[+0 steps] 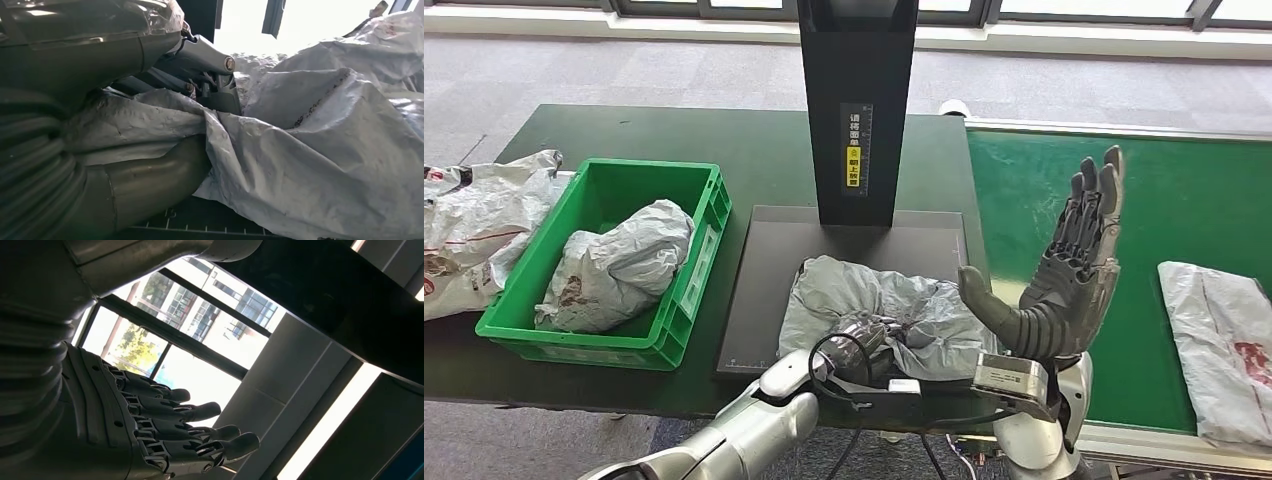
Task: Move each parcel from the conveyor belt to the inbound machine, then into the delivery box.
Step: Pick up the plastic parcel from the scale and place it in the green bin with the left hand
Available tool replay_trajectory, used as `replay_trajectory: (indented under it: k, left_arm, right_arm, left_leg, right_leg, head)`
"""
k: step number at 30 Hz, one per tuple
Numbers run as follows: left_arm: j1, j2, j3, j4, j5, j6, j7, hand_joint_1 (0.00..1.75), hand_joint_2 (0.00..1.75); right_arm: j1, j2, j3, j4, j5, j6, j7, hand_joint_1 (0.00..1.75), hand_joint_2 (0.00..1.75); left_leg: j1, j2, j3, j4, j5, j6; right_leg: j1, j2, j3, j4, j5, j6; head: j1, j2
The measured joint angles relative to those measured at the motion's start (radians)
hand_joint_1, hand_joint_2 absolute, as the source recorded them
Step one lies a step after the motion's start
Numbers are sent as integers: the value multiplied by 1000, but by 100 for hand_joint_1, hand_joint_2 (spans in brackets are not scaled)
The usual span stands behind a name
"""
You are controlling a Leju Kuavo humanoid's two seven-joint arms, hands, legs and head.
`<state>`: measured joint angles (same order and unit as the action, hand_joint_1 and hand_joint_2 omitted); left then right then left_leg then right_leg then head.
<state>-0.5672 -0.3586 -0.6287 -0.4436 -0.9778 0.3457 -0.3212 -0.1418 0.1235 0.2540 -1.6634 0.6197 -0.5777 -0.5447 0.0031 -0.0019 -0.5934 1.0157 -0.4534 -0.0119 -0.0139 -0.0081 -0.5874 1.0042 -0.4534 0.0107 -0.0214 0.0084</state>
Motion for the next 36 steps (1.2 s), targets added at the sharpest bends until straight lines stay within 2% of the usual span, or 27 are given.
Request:
replay_trajectory:
  k: [9, 11, 14, 17, 22, 25, 27, 31, 36]
  left_arm:
    - [2, 12, 6, 4, -17, 0, -14, 175, 175]
    - [6, 12, 18, 2, -18, 48, -18, 175, 175]
    - [31, 19, 61, -30, 2, 198, -34, 175, 175]
    - [85, 43, 142, -153, 34, 302, -67, 175, 175]
    - [165, 76, 237, -339, 43, 310, -103, 175, 175]
    - [261, 78, 338, -532, 127, 344, -240, 175, 175]
    - [332, 83, 422, -708, 221, 352, -285, 175, 175]
    - [424, 113, 521, -968, 287, 355, -269, 175, 175]
    - [478, 125, 568, -1116, 291, 354, -268, 175, 175]
  right_arm:
    - [3, -4, 1, 1, 4, -5, -8, 0, 175]
    - [5, -4, 2, 1, 12, -9, -6, 0, 175]
    - [16, -4, 4, 1, 24, -22, 1, 0, 175]
    - [30, -5, 7, 0, 29, -39, 5, 0, 175]
    - [38, -8, 21, 0, 29, -50, 6, 0, 175]
    - [53, -13, 23, -5, 27, -64, 4, 0, 175]
    - [77, -19, 23, -16, 27, -70, 1, 0, 175]
    - [110, -28, 23, -40, 30, -72, 0, 0, 175]
    - [121, -32, 23, -53, 30, -72, 0, 0, 175]
  left_leg:
    - [0, 0, 1, 0, 0, 0]
    - [0, 0, 1, 0, 0, 0]
    - [0, 0, 1, 0, 0, 0]
    - [0, 1, 1, 0, 0, 0]
    - [0, 0, 0, 0, 0, 0]
    - [0, 2, 0, 0, 0, 0]
    - [0, 3, 0, 0, -1, -1]
    - [1, 3, 0, 0, -3, 0]
    - [2, 2, 0, 0, -3, 0]
  right_leg:
    - [0, 0, 1, 0, 0, 0]
    - [0, 0, 1, 0, 0, 0]
    - [0, 0, 0, 0, 0, 0]
    - [0, 0, 0, 0, 0, 0]
    - [0, 0, 0, 0, 0, 0]
    - [0, 2, -1, 0, -1, 0]
    - [0, 4, -2, 0, -1, 0]
    - [1, 3, -2, 0, -3, -1]
    - [2, 0, 0, 0, -4, -2]
  head:
    - [0, 0]
    - [0, 0]
    - [0, 0]
    - [0, 0]
    - [0, 0]
    - [0, 0]
    - [0, 0]
    - [0, 0]
    - [0, 0]
